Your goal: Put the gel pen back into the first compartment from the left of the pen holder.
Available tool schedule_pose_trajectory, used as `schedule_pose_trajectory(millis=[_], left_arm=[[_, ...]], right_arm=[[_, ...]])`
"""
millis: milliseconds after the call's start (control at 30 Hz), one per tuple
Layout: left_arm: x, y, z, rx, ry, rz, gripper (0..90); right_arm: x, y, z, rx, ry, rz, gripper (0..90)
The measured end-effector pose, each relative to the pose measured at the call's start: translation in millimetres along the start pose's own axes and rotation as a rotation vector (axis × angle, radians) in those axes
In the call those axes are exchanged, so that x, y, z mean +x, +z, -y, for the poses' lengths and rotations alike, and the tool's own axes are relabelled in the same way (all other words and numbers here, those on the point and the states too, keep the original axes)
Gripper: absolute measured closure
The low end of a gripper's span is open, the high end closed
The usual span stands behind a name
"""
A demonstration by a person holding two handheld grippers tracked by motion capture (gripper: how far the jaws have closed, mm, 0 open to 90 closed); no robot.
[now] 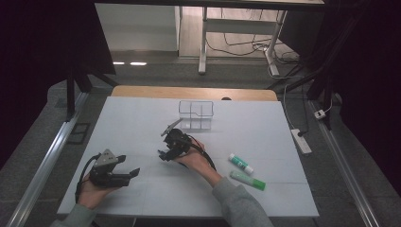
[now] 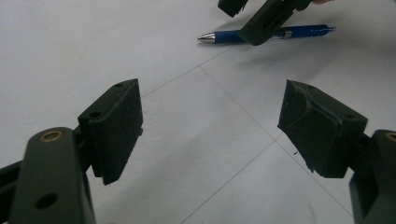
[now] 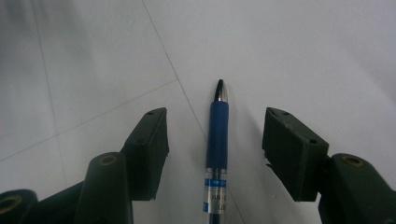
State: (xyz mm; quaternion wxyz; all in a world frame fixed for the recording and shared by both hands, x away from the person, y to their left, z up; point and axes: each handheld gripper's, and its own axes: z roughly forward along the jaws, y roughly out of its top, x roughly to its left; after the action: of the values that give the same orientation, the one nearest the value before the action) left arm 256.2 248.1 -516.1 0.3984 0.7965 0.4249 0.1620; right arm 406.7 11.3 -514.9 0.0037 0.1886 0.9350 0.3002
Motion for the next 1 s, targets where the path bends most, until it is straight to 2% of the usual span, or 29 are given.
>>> schedule_pose_trajectory(millis=[133, 300, 567, 700, 833, 1000], left_arm=[[0.4, 0.0, 0.6, 0.001, 0.001, 0.0, 21.4], [1.1, 0.3, 0.9, -0.001, -0.001, -0.004, 21.4], [0.9, 0.1, 1.1, -0.001, 0.002, -0.007, 21.4], [1.2, 0.3, 1.5, 0.002, 0.002, -0.008, 21.4], [1.1, 0.7, 1.6, 0.005, 0.004, -0.009, 21.4], [1.7, 0.5, 1.9, 0.004, 0.005, -0.01, 21.4]], right_arm=[[-2.1, 5.3, 0.0, 0.015, -0.004, 0.001, 43.5], [-1.2, 8.3, -0.8, 0.026, -0.032, 0.018, 47.2], [6.9, 8.9, -2.4, 0.055, -0.098, 0.088, 60.4], [8.1, 8.3, -2.7, 0.061, -0.105, 0.086, 68.4], [7.3, 8.0, -2.5, 0.057, -0.088, 0.085, 77.2], [6.3, 8.0, -2.4, 0.052, -0.067, 0.086, 79.5]])
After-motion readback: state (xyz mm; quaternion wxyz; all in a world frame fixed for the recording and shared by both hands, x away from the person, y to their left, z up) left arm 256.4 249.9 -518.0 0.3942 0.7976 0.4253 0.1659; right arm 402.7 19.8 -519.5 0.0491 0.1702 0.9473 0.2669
